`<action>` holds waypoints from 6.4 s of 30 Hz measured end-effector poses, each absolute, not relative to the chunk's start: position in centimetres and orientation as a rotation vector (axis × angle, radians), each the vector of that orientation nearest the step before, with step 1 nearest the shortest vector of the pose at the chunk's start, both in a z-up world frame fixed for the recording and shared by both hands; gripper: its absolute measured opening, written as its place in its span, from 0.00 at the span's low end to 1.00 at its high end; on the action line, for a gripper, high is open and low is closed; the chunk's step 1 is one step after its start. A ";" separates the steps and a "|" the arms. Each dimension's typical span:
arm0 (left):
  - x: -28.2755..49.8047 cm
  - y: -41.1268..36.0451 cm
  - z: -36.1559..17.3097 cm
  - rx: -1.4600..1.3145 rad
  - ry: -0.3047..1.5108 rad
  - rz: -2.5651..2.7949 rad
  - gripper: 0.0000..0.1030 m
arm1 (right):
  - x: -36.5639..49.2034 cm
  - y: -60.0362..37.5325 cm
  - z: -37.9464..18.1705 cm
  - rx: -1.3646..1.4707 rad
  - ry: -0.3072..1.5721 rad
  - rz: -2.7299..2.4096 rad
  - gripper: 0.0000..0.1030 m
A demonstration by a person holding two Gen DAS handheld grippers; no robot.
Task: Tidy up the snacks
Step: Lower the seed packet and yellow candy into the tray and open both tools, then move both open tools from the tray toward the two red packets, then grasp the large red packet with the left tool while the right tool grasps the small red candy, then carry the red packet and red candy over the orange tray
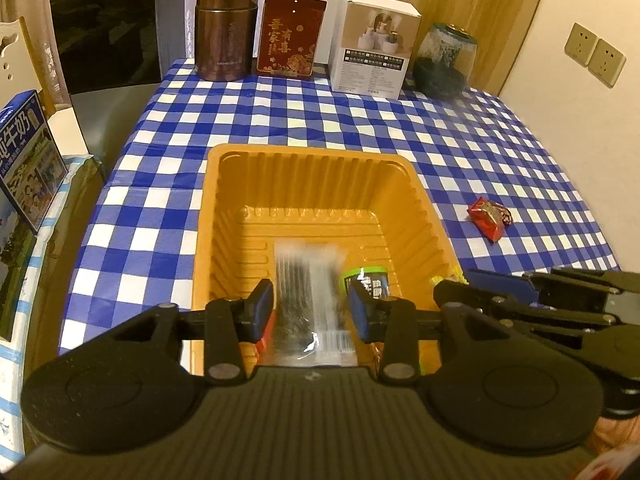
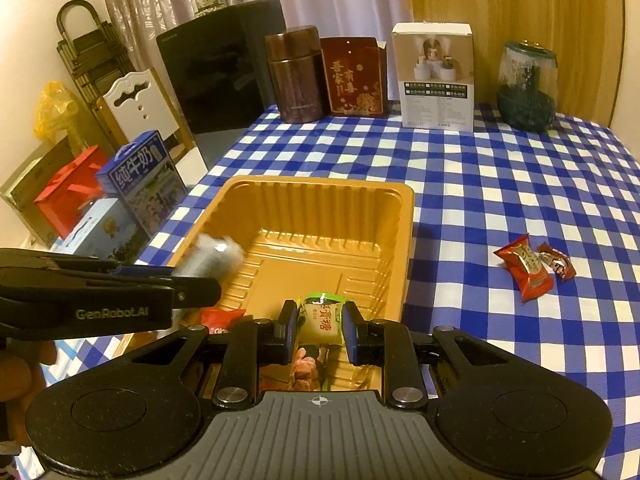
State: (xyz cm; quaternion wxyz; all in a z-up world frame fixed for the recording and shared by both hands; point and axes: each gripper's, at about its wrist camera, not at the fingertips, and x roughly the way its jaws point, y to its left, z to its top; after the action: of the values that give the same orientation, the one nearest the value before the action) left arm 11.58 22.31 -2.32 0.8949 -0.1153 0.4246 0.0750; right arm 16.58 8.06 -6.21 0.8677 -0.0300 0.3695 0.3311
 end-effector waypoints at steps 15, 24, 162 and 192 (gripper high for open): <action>10.3 22.5 -1.1 -0.232 0.856 0.169 0.45 | 16.0 7.9 -5.8 -0.048 0.770 0.704 0.24; 9.2 23.4 -0.2 -0.237 0.838 0.187 0.46 | 15.5 8.9 -5.1 -0.046 0.761 0.735 0.24; 31.9 2.9 -10.1 -0.099 0.864 0.035 0.31 | 36.0 -9.9 -13.9 -0.145 0.700 0.633 0.25; 23.3 -0.2 -6.2 -0.071 0.880 -0.093 0.24 | 26.1 -15.5 -9.6 0.031 0.798 0.396 0.24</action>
State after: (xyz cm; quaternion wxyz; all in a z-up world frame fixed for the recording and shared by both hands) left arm 23.32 -0.21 -6.19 0.9031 -0.0344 0.4256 -0.0449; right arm 26.15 -15.50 -9.55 0.9022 0.0152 0.3860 0.1916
